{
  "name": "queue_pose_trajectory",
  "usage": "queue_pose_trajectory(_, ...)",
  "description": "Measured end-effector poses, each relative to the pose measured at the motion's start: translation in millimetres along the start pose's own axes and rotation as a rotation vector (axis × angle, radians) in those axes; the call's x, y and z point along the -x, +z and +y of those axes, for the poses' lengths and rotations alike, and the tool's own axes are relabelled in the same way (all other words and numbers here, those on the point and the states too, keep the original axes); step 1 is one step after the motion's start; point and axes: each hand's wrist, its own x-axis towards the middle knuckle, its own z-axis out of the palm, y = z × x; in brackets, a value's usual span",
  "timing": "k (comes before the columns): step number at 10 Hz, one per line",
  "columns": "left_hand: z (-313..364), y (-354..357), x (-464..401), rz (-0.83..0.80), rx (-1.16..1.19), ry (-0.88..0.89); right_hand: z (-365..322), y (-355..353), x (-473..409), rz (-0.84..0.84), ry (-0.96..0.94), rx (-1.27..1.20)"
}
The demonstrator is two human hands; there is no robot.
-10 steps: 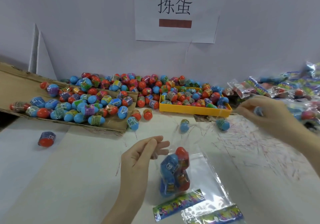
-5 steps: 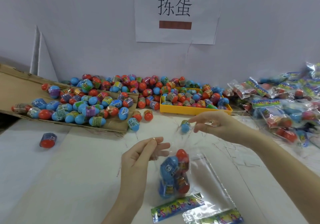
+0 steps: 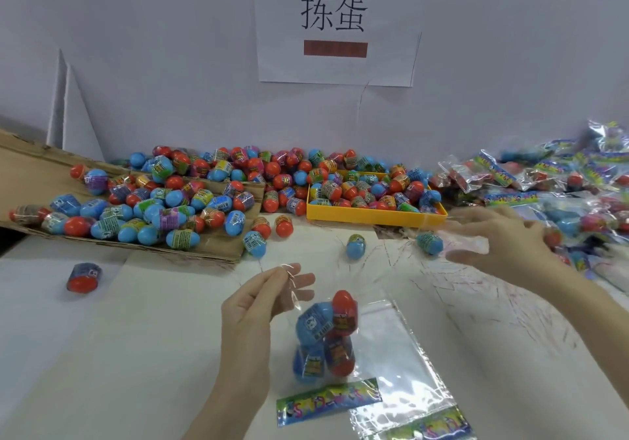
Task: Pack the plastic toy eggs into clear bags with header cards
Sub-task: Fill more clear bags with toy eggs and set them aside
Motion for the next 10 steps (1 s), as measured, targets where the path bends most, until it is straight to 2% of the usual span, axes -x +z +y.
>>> queue_pose_trajectory(1,-2,1,1,-0.009,-0.029,0.002,15,-1,-10,-0.111,0.064,0.07)
queue_pose_trajectory(2,-2,1,1,0.006,-0.014,-0.003,14,-5,-11,0.098,-0.003,-0.679)
queue_pose_trajectory(3,-2,1,1,0.002,-0.007,-0.001,9,-2,-9,0.253,0.067,-0.769)
queue_pose_trajectory(4,-1,2,1,0.003,-0.012,-0.004,12,2,-8,0.34,0.034,-0.256)
queue_pose_trajectory(5,-1,2,2,0.0,-0.008,-0.006,19,-2,-14,0.028,0.071,-0.174)
queue_pose_trajectory(6,-1,2,1,-0.003,-0.007,-0.01,18,-20,-4,-0.286,-0.242,-0.923)
queue_pose_trajectory(7,0,3,2,0.0,-0.003,-0.019,19,-22,-5,-0.575,0.042,-1.4)
queue_pose_trajectory(8,-1,3,2,-0.002,-0.014,-0.024,3,-11,-11,-0.195,0.203,-0.827)
queue_pose_trajectory(9,-1,3,2,0.0,-0.021,-0.021,-1,-23,-16,-0.088,-0.187,-0.921)
queue_pose_trajectory(10,-1,3,3,-0.001,-0.031,-0.021,7,-16,-10,-0.194,0.02,-1.196)
